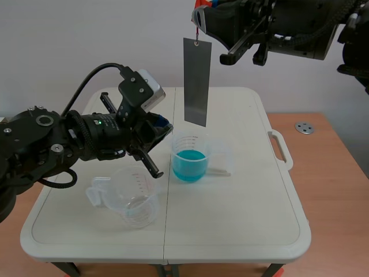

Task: Hold the metal plate by the orange handle, dip it into the blue solution, take it out and point at it, then put the plate back in the beaker on the left.
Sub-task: 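Point at the plate with the left hand, then lower the plate into the blue solution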

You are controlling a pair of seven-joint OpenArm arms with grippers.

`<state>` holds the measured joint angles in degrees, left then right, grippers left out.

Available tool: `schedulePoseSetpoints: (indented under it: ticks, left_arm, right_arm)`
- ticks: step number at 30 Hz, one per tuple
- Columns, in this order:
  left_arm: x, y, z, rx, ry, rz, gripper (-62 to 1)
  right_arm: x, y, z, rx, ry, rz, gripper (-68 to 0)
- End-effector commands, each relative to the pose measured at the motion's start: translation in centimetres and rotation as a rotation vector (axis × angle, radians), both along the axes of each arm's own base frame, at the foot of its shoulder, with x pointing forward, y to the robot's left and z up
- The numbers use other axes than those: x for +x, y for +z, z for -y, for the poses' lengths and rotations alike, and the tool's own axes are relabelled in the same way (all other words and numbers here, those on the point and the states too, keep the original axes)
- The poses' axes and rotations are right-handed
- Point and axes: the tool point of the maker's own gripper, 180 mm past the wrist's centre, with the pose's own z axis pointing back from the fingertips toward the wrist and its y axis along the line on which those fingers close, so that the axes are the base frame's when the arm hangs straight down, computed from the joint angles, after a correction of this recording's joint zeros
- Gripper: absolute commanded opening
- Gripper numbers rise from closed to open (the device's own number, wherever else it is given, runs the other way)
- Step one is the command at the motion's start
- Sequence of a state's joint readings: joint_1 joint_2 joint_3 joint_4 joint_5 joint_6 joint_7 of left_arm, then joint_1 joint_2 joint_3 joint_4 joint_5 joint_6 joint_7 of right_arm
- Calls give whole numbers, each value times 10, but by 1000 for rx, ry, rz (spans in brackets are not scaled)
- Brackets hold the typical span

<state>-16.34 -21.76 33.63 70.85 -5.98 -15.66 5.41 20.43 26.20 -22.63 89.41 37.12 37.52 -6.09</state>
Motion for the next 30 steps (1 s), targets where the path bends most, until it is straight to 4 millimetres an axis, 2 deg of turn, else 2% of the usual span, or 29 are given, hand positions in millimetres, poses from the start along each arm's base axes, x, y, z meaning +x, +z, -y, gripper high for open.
schedulePoseSetpoints:
  ticks: [1,8,12,16,21,25,30]
  left_arm:
    - [4,12,3,-19,-6,32,-526]
    - [6,13,0,-23,9,38,-526]
    - [22,20,-26,-5,125,92,-526]
    - [26,20,-73,66,215,128,-526]
    - [14,20,-152,148,342,154,-526]
    - [-6,16,-216,195,441,95,-525]
    - [-43,6,-283,283,553,21,-525]
  right_arm:
    - [2,20,0,34,5,47,-662]
    - [2,20,0,34,5,47,-662]
    - [2,20,0,34,5,47,-662]
    - [2,20,0,32,4,46,-662]
    - [2,19,0,31,4,46,-662]
    - [2,19,-1,35,5,44,-662]
    - [6,13,0,44,-5,21,-662]
